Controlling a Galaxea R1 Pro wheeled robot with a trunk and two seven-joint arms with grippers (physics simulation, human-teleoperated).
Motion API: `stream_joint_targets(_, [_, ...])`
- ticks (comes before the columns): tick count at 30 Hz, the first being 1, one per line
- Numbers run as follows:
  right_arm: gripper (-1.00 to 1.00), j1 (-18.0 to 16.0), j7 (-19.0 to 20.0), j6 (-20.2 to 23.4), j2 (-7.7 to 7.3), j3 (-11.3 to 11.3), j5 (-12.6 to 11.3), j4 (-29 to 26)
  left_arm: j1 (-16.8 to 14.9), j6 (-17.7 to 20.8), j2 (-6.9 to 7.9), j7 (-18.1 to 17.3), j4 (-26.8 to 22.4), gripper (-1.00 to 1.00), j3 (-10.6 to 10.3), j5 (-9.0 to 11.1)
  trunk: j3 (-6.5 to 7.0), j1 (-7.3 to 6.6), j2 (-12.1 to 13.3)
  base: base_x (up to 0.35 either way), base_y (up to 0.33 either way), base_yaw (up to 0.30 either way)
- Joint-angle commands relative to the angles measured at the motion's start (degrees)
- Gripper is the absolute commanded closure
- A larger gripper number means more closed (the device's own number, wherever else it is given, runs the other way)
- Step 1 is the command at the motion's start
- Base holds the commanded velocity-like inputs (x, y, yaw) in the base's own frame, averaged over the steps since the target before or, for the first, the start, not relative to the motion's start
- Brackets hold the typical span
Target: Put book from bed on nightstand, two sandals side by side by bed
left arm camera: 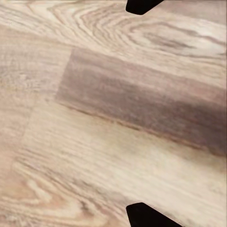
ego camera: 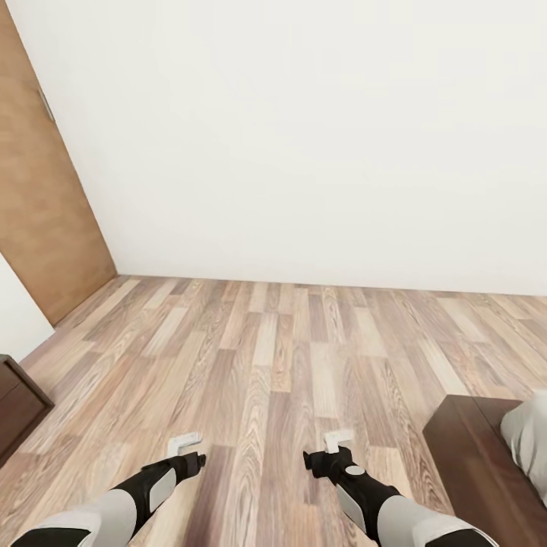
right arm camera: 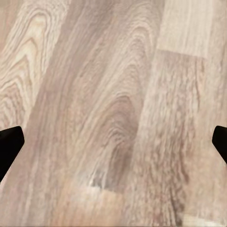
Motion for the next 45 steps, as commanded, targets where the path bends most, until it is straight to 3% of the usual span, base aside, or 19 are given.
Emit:
stream_joint_targets(1, [-1.0,-0.04,-0.04,-0.21,0.01,0.42,-0.42,0.08,0.01,0.36,0.01,0.19,-0.13,-1.0,-0.24,0.43,-0.05,0.02,-0.02,0.331,0.0,-0.086])
stream_joint_targets(17, [-1.0,-0.04,-0.04,-0.21,0.0,0.42,-0.42,0.08,0.01,0.34,0.01,0.19,-0.1,-1.0,-0.22,0.43,-0.05,0.02,-0.02,0.331,0.0,-0.107])
stream_joint_targets(45, [-1.0,-0.04,-0.04,-0.21,0.01,0.42,-0.44,0.08,0.02,0.34,0.01,0.1,-0.1,-1.0,-0.17,0.45,-0.05,0.02,-0.02,0.331,0.057,-0.027])
